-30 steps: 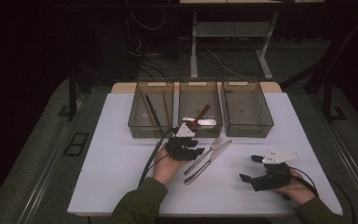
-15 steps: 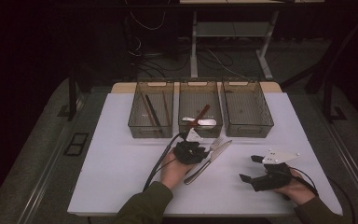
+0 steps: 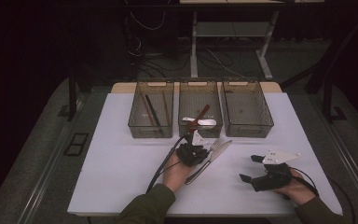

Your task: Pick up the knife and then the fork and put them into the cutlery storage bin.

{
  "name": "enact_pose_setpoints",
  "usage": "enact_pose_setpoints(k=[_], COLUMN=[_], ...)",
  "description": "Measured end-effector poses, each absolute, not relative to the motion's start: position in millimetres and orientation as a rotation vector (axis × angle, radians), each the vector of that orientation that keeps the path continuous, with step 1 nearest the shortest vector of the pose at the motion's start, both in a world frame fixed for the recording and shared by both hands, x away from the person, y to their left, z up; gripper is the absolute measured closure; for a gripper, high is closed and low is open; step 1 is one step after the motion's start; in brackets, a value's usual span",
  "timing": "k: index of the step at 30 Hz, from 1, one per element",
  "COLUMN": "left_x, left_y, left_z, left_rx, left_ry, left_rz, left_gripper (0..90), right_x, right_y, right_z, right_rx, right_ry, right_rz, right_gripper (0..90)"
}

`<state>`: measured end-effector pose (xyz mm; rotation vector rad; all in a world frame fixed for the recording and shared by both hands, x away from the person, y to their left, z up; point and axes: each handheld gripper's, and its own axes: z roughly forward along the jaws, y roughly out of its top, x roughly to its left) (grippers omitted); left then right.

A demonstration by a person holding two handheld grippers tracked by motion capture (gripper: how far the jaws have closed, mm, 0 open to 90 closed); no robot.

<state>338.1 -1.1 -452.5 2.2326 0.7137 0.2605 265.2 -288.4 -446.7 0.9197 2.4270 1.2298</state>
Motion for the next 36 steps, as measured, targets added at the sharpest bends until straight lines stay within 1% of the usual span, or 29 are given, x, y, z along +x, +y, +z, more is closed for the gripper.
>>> enact_pose_setpoints(k=[4,15,19,27,32,35,36], left_x=[341,342,340,332,326,324,323], left_y=[1,13,19,28,30,28,27], left_z=[-453,-442,-434,-419,-411,-408,-408], left_rx=[2.227,2.175,2.145,2.093,2.061,2.050,2.046], left_ry=[0.713,0.696,0.681,0.666,0.655,0.645,0.643], left_rz=[0.233,0.239,0.249,0.269,0.274,0.269,0.264], left_gripper=[83.9,84.0,84.0,84.0,84.0,84.0,84.0], right_x=[266,270,274,278,287,293,296], right_y=[-289,-294,-298,-306,-297,-290,-288], right_z=[-447,-445,-437,-419,-406,-399,-397], right_rx=[0.928,1.024,1.108,1.155,1.160,1.153,1.156], right_ry=[2.424,2.396,2.381,2.315,2.306,2.283,2.280], right_rz=[1.240,1.255,1.299,1.400,1.445,1.509,1.532], right_gripper=[14.3,14.2,14.3,12.9,15.8,22.6,23.5])
